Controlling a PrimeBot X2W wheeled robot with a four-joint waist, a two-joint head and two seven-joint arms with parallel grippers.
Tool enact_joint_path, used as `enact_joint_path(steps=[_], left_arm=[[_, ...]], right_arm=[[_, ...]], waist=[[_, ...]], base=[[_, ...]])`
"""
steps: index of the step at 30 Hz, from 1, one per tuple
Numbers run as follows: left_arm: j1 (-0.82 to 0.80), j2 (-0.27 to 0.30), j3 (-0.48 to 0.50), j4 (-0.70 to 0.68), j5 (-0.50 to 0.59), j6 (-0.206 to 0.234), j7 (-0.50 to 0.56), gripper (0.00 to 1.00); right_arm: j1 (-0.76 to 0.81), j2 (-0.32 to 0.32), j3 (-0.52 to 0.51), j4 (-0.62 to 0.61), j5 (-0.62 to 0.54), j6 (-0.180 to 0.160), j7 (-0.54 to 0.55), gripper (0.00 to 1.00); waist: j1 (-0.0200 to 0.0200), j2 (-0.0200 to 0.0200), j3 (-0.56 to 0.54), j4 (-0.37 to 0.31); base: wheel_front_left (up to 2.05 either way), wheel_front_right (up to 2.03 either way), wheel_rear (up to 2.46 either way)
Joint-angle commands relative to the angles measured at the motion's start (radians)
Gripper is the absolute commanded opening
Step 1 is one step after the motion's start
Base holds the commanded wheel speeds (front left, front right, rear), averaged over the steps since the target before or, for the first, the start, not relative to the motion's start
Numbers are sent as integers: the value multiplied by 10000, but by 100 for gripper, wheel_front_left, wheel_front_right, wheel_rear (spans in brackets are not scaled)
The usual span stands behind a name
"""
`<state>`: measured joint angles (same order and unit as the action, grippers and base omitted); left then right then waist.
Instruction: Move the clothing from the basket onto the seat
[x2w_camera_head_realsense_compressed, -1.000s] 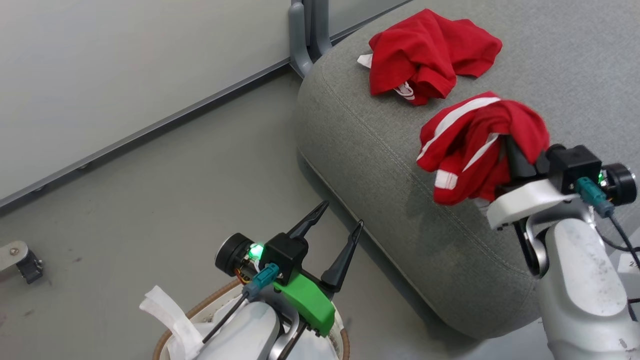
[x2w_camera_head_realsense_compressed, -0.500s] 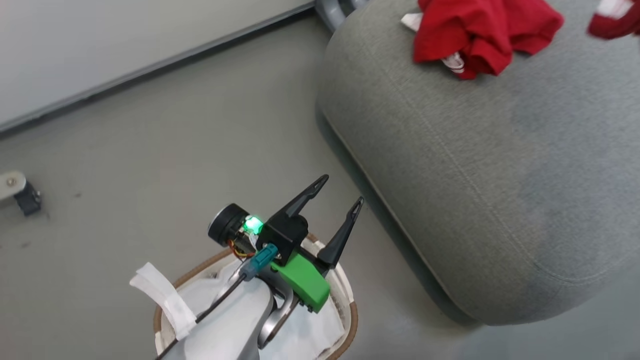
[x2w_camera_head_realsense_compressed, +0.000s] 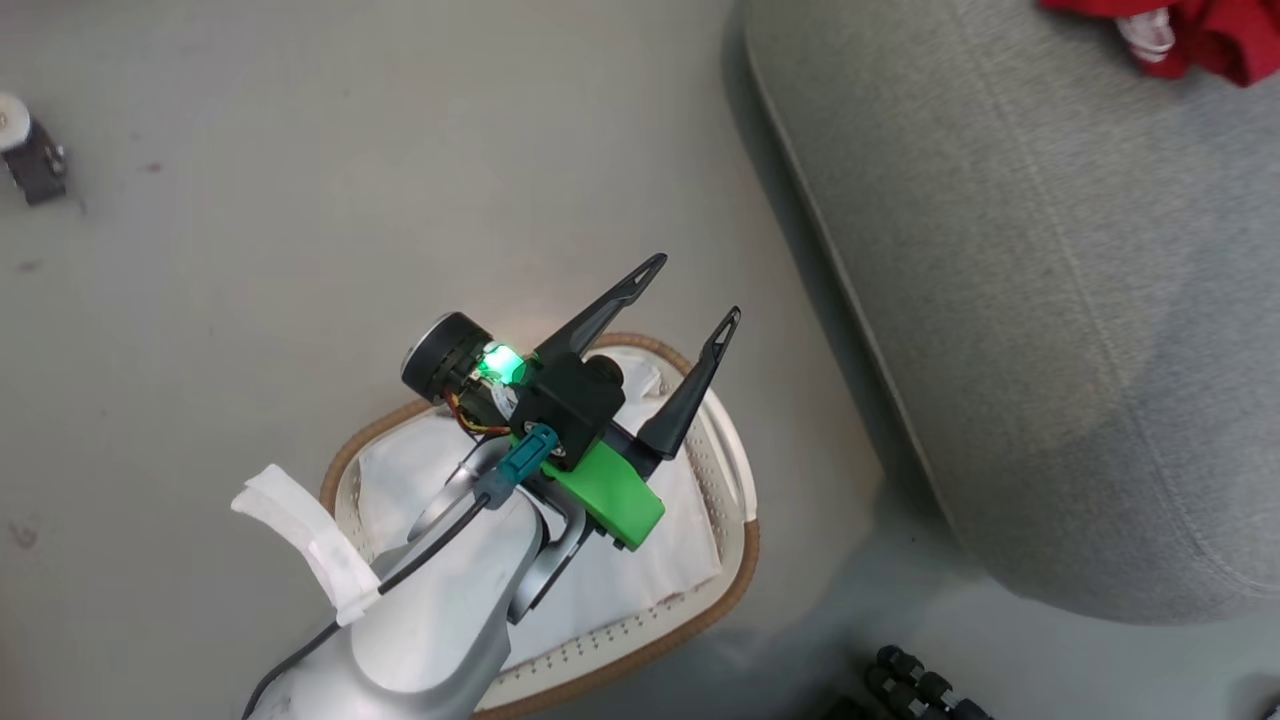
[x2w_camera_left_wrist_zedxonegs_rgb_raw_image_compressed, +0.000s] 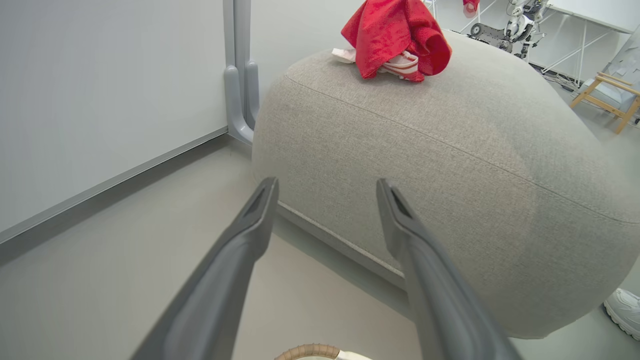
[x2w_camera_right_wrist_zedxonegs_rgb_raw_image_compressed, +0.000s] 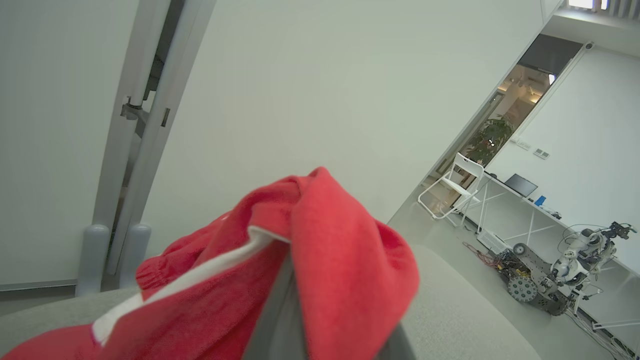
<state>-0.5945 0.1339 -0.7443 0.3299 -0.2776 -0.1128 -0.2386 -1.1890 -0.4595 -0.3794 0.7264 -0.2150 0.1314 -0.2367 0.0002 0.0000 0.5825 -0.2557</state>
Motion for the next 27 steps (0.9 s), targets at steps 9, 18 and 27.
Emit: enact_joint_path(steps=[9, 18, 27], left_arm=[[-204, 165, -50, -137, 90, 205, 54, 100], [-146, 279, 8, 0, -46, 332, 103, 100], [155, 137, 181, 291, -382, 370, -118, 100]], right_arm=[[487, 622, -969, 1560, -916, -14, -258, 0], [1396, 1526, -943, 1228, -935, -14, -293, 100], [2792, 1979, -84, 566, -384, -14, -296, 100]], waist=[[-2, 0, 1448, 695], [-2, 0, 1206, 249], [-2, 0, 225, -61]], base=[[0, 0, 0], [0, 0, 0], [0, 0, 0]])
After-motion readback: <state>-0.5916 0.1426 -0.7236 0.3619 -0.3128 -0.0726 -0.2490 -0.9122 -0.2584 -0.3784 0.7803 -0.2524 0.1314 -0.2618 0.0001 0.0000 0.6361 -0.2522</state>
